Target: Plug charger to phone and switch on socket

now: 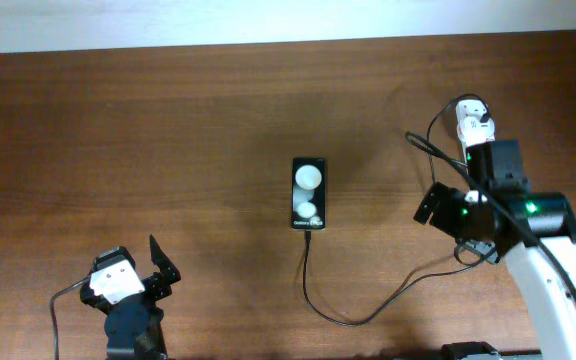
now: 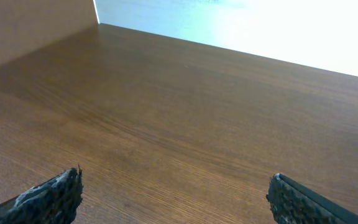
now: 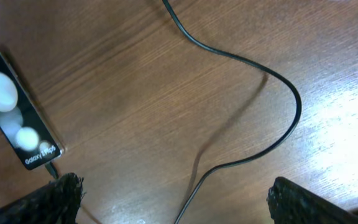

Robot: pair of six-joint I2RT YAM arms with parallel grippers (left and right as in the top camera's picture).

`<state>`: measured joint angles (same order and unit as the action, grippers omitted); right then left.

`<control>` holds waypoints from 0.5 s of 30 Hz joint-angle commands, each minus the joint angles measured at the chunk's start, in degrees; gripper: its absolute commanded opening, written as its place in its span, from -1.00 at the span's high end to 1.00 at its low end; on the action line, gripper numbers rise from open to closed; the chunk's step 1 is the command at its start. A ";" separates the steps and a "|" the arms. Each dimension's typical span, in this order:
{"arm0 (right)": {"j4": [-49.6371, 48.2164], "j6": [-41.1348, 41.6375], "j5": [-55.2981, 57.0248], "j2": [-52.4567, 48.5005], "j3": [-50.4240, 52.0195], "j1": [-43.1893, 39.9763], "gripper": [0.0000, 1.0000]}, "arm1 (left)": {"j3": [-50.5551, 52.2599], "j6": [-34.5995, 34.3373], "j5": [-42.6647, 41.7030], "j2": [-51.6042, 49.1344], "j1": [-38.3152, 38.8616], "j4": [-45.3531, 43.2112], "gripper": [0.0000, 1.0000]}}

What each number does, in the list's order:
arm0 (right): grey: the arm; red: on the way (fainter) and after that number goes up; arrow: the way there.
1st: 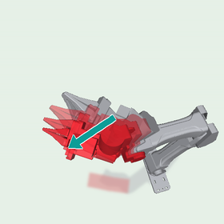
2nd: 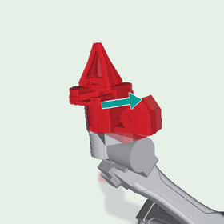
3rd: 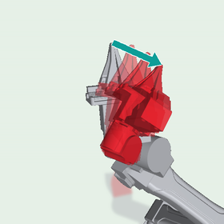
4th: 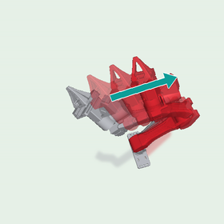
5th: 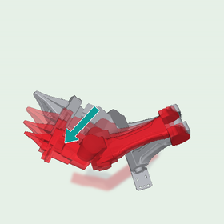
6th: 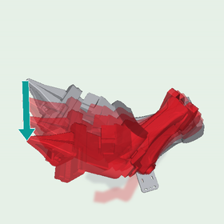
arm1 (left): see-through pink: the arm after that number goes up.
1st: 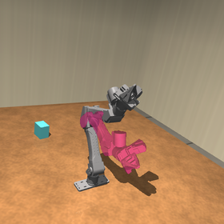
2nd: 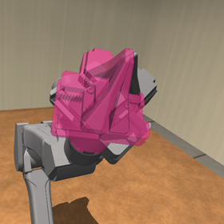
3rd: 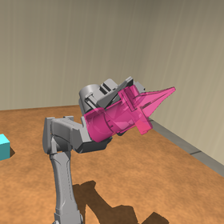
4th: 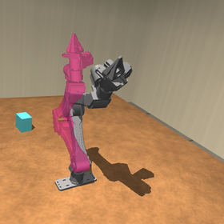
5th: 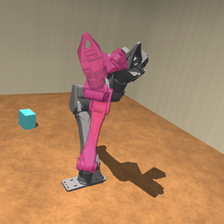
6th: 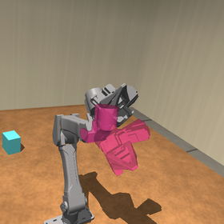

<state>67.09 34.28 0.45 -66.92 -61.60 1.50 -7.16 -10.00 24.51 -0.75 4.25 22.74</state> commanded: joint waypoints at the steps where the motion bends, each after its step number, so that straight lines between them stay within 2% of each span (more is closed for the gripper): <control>1: -3.39 0.09 0.28 6.60 4.46 0.37 -0.97 | 0.37 1.11 0.81 0.09 -0.31 -0.13 -0.98; 12: -12.09 0.11 0.26 31.17 19.76 0.37 -0.97 | 0.37 1.11 0.81 0.09 -0.31 -0.15 -0.98; 15: -12.04 0.13 -0.42 32.79 21.18 0.37 -0.97 | 0.37 1.11 0.81 0.09 -0.31 -0.13 -0.98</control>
<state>55.29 34.33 0.38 -34.54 -41.39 1.50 -7.16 -10.02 24.49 -0.82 4.25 22.72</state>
